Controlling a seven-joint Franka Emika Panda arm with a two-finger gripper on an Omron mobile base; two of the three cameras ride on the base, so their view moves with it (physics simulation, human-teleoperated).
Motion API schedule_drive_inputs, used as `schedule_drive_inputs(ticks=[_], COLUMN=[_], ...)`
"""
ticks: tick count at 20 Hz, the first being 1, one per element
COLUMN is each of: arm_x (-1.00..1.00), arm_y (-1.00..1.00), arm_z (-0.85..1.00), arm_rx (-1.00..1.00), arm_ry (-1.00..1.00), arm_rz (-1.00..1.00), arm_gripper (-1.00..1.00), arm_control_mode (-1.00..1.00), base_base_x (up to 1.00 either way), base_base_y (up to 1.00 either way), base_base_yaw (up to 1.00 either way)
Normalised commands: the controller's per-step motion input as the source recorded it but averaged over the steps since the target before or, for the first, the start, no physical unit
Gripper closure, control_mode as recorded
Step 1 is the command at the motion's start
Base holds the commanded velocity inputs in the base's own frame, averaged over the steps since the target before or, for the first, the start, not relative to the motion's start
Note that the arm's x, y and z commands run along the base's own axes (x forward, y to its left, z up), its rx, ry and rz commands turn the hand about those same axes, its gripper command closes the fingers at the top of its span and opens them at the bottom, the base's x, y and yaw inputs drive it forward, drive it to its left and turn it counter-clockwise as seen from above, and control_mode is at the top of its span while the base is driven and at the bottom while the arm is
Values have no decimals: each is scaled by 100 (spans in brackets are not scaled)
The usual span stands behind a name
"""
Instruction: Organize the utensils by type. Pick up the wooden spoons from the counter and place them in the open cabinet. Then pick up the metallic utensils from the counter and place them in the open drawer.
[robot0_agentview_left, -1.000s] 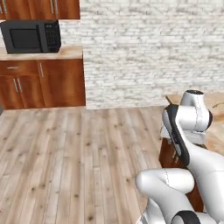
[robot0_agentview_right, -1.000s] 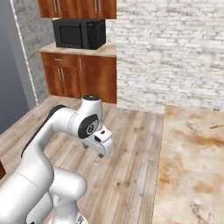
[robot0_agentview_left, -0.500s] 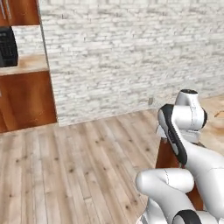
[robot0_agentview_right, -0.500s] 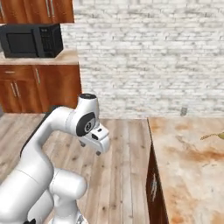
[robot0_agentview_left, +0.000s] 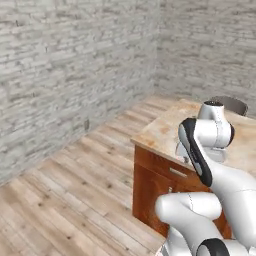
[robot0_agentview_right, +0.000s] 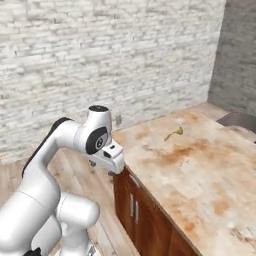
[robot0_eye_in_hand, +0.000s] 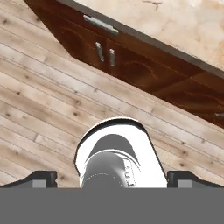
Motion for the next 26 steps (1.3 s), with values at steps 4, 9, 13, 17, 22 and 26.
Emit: schedule_drive_inputs(ticks=[4, 9, 13, 17, 22, 26], arm_x=[0, 0, 0, 0, 0, 0], arm_y=[0, 0, 0, 0, 0, 0], arm_z=[0, 0, 0, 0, 0, 0], arm_rx=[0, 0, 0, 0, 0, 0], arm_ry=[0, 0, 0, 0, 0, 0], arm_rz=[0, 0, 0, 0, 0, 0], arm_gripper=[-100, -100, -100, -100, -100, -100], arm_control_mode=[100, 100, 100, 100, 100, 100], base_base_x=[60, 57, 49, 66, 77, 66], base_base_y=[42, 44, 13, 37, 25, 28], base_base_yaw=[-82, -74, -5, 0, -25, -34])
